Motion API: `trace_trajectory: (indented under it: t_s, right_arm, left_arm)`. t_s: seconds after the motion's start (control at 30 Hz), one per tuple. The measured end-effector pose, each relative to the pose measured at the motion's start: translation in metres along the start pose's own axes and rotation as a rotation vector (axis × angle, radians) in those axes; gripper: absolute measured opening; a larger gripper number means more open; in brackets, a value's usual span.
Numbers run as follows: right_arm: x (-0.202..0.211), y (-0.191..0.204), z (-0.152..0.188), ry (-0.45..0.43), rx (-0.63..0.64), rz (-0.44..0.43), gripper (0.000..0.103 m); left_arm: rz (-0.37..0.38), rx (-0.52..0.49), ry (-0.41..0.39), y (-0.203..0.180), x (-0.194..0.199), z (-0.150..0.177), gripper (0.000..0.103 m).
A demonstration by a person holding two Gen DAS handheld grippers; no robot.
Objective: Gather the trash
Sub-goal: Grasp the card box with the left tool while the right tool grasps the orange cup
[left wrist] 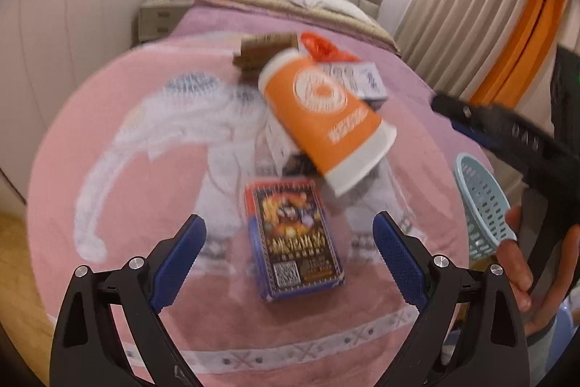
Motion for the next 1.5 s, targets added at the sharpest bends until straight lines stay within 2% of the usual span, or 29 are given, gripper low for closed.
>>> trace_trajectory:
  t_s: [0.07, 0.23, 0.3, 0.4, 0.43, 0.47, 0.57, 0.7, 0.93, 1.17, 1.33, 1.5]
  right_arm:
    - [-0.006, 0.009, 0.0, 0.008, 0.009, -0.025, 0.063]
    - [-0.021, 0.021, 0.001, 0.031, 0.009, -0.059, 0.068]
    - [-0.027, 0.023, 0.003, 0.046, 0.009, -0.072, 0.069]
    - [-0.034, 0.025, 0.006, 0.067, 0.012, -0.089, 0.069]
    - [-0.037, 0.027, 0.008, 0.074, 0.013, -0.098, 0.07]
    - [-0.038, 0.027, 0.009, 0.078, 0.013, -0.104, 0.07]
    - [-0.047, 0.031, 0.011, 0.098, 0.008, -0.128, 0.072]
    - [-0.056, 0.038, 0.012, 0.11, -0.004, -0.163, 0.077]
    - [-0.064, 0.057, 0.015, 0.129, -0.01, -0.227, 0.079]
    - [-0.06, 0.076, 0.01, 0.1, 0.025, -0.209, 0.066]
    - [-0.052, 0.095, 0.001, 0.072, 0.152, -0.128, 0.056]
    - [-0.054, 0.121, 0.002, 0.077, 0.262, -0.086, 0.054]
  left_arm:
    - [0.003, 0.0, 0.019, -0.001, -0.006, 0.007, 0.091]
    - [-0.054, -0.025, 0.061, 0.002, -0.029, 0.022, 0.09]
    - [-0.081, -0.036, 0.072, 0.002, -0.037, 0.025, 0.086]
    - [-0.144, -0.101, 0.053, 0.002, -0.042, 0.026, 0.071]
    - [-0.162, -0.126, 0.046, 0.003, -0.041, 0.026, 0.064]
    - [-0.166, -0.135, 0.044, 0.003, -0.04, 0.026, 0.064]
    - [-0.139, -0.11, 0.047, 0.008, -0.035, 0.024, 0.063]
    - [-0.133, -0.044, 0.008, 0.031, -0.018, 0.01, 0.062]
    - [-0.178, 0.056, -0.081, 0.081, 0.009, -0.024, 0.063]
    - [-0.188, 0.099, -0.111, 0.102, 0.024, -0.032, 0.063]
    - [-0.183, 0.121, -0.125, 0.107, 0.028, -0.035, 0.063]
    - [-0.182, 0.142, -0.139, 0.117, 0.032, -0.039, 0.063]
Point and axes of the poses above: each gripper's, at about its wrist camera, not at the fingertips, and x roughly against the way its jaws point, y to its left, z to its underside, the point moved 10 cm from there along -x, roughly the way its jaws point, and after that the axes turned 12 degrees about x, right-handed, at the moved point
